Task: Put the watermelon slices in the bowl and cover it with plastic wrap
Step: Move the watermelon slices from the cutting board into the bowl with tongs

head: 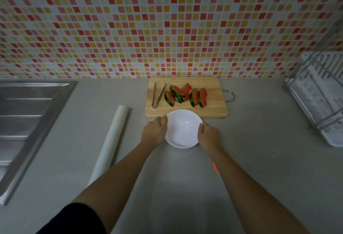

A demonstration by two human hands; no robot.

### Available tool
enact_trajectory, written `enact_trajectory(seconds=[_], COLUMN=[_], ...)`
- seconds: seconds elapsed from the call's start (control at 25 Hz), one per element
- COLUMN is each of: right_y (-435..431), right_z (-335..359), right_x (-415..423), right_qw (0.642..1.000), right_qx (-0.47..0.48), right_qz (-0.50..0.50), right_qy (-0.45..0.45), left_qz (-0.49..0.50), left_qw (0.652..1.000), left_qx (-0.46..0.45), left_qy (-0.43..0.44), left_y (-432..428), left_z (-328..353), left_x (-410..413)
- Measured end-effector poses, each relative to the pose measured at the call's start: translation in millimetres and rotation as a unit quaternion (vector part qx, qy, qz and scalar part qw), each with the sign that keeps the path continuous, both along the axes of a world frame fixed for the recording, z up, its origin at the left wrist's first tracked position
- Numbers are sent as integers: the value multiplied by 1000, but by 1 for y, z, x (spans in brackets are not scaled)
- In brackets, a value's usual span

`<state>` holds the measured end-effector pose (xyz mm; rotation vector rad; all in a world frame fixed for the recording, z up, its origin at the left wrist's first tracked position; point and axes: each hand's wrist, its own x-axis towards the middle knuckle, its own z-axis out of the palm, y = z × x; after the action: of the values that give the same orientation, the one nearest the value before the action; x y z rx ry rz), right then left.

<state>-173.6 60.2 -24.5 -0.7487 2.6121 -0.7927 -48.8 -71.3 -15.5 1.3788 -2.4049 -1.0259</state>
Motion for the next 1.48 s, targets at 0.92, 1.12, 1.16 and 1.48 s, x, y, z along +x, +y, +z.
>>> enact_trajectory(seconds=[0.92, 1.12, 1.16, 1.48], right_y=[-4, -4, -5, -5], right_z=[-10, -10, -10, -12], right_x=[-7, -7, -7, -7], right_qw=[999, 999, 1000, 999], right_qx=[-13, -16, -16, -19], right_qz=[18, 19, 19, 10], right_qy=[27, 21, 19, 25], left_qz=[-14, 10, 16, 37], left_qw=[974, 972, 972, 978], left_qx=[221, 232, 231, 203], left_qy=[44, 42, 45, 45], left_y=[-124, -116, -115, -116], left_z=[22, 23, 23, 25], left_x=[-40, -48, -51, -66])
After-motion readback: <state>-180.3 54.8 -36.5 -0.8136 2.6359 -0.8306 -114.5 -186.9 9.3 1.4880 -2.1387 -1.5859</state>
